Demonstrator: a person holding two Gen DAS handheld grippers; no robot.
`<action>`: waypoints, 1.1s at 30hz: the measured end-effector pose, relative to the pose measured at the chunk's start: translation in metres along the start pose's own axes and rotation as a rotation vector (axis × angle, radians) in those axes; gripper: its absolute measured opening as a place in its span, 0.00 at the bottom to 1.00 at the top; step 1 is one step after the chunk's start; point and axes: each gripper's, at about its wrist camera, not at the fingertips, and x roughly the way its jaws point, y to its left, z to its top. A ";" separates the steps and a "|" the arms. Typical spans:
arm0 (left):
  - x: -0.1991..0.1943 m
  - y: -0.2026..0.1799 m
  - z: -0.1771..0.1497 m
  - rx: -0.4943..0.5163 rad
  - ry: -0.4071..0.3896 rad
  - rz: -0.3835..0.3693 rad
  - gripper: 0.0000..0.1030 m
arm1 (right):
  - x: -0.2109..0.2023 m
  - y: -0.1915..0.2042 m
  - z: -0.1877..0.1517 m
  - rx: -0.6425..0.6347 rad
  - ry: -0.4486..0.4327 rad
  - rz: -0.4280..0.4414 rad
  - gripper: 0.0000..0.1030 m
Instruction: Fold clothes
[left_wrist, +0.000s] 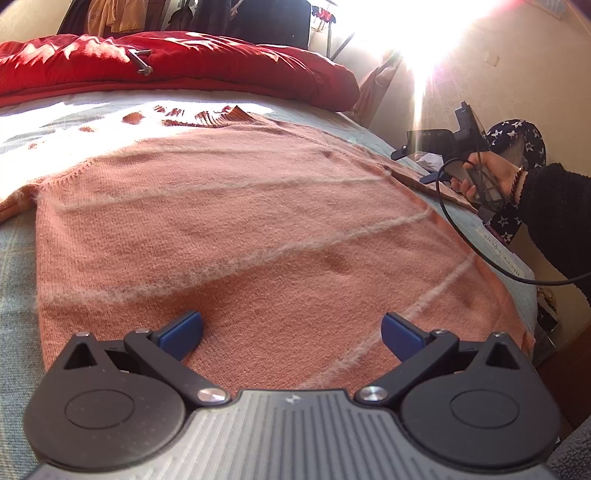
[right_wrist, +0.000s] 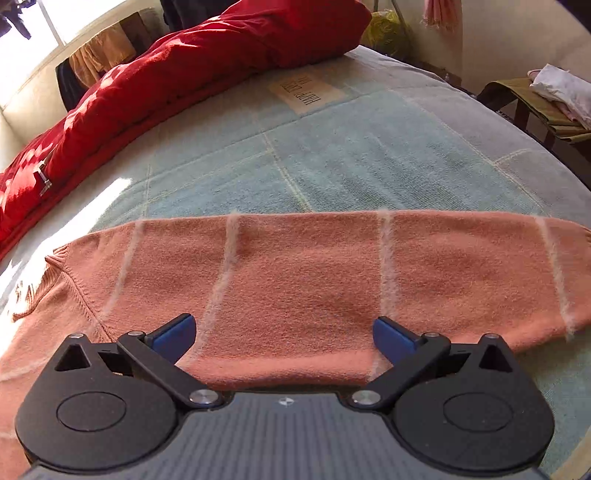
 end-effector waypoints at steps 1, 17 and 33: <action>0.000 0.001 0.000 -0.005 -0.001 -0.003 0.99 | -0.006 0.004 0.001 0.004 -0.005 0.012 1.00; -0.013 0.005 0.005 -0.082 -0.034 -0.001 0.99 | -0.009 0.113 -0.069 -0.187 0.082 0.277 1.00; -0.062 -0.033 0.017 0.020 -0.162 0.036 0.99 | -0.117 0.102 -0.187 -0.242 0.133 0.199 1.00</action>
